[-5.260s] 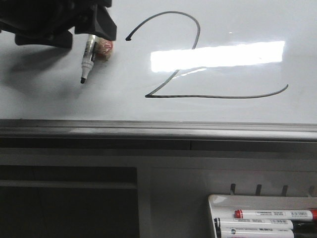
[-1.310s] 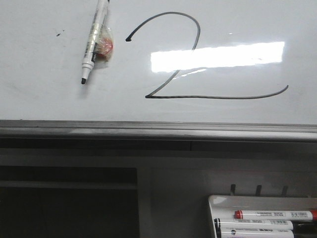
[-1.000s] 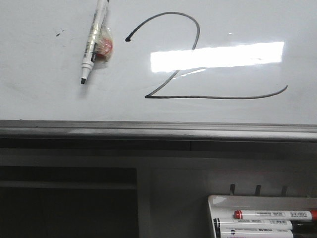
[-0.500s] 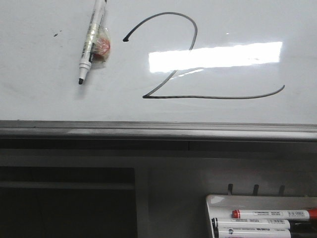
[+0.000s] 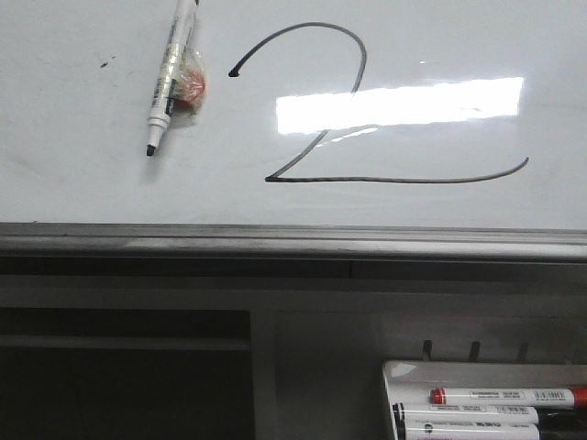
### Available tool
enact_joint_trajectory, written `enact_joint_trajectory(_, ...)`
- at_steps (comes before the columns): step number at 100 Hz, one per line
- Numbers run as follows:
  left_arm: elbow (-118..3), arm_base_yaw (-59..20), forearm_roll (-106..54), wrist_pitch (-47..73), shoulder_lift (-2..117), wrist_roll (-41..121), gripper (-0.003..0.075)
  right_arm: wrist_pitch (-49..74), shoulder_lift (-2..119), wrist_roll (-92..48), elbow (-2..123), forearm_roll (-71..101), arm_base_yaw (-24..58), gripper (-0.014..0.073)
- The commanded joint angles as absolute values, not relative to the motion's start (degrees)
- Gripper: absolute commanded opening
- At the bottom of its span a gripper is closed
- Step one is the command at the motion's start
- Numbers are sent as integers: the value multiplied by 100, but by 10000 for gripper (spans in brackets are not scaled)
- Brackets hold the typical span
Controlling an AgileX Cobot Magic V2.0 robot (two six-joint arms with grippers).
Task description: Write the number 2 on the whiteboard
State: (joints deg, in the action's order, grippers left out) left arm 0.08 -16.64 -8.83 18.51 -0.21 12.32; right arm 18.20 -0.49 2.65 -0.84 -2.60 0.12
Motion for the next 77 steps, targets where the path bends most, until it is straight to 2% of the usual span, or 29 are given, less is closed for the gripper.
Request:
enact_joint_trajectory(1,60,-1655,-909,1463,-172,1177,-20,1718,-161,280,-217,-363,-25,-78)
enact_joint_trajectory(77,60,-1655,-909,1463,-172,1177,-20,1665,-161,280,-227,-474,-25,-78)
